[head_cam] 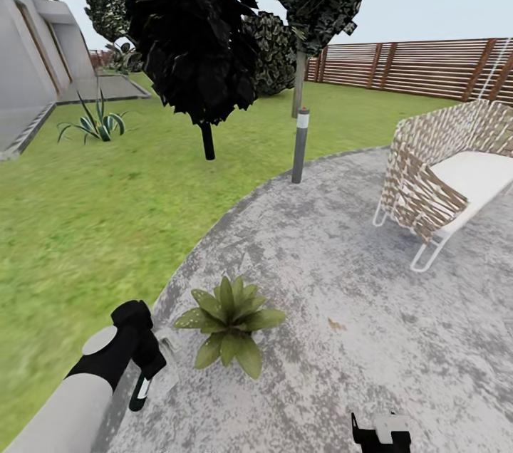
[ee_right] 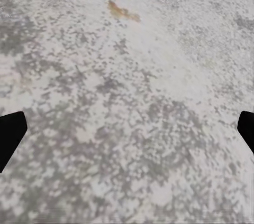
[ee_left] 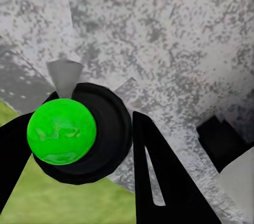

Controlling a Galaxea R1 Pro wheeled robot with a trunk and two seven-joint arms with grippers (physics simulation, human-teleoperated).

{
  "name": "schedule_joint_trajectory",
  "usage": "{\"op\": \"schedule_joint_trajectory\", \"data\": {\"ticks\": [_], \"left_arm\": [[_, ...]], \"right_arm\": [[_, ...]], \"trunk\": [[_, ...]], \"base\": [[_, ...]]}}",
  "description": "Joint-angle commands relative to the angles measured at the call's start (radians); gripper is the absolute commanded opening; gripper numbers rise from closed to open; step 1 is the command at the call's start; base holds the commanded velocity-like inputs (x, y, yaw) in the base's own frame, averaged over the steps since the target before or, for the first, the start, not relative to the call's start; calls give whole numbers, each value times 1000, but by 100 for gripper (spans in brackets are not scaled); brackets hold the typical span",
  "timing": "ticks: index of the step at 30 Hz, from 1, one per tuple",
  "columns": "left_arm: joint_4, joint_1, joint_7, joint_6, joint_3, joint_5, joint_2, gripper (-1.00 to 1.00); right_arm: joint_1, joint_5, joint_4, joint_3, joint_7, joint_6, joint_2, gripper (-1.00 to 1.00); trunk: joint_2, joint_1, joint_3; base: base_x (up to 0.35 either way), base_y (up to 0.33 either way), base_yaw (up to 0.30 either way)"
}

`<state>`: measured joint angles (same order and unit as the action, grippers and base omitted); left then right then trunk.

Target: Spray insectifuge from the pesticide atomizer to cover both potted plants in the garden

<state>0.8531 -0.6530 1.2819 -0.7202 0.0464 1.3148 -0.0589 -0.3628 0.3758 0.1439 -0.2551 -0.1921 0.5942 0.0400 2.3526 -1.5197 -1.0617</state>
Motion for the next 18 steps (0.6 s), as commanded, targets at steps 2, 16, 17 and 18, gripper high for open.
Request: {"op": "schedule_joint_trajectory", "data": {"ticks": [2, 16, 17, 18], "left_arm": [[2, -13, 10, -9, -2, 7, 3, -100], [0, -141, 212, -7, -48, 184, 18, -100], [0, -140, 220, -7, -49, 207, 17, -100], [0, -140, 224, -7, -49, 217, 17, -100]], "right_arm": [[-1, 11, -1, -4, -6, 3, 0, 100], [-1, 11, -1, -6, -6, 3, 0, 100], [-1, 11, -1, -6, -6, 3, 0, 100], [-1, 11, -1, -5, -6, 3, 0, 100]], "trunk": [[0, 0, -1], [0, 0, -1], [0, 0, -1], [0, 0, -1]], "base": [[0, 0, 262], [0, 0, 29], [0, 0, 0], [5, 0, 0]]}}
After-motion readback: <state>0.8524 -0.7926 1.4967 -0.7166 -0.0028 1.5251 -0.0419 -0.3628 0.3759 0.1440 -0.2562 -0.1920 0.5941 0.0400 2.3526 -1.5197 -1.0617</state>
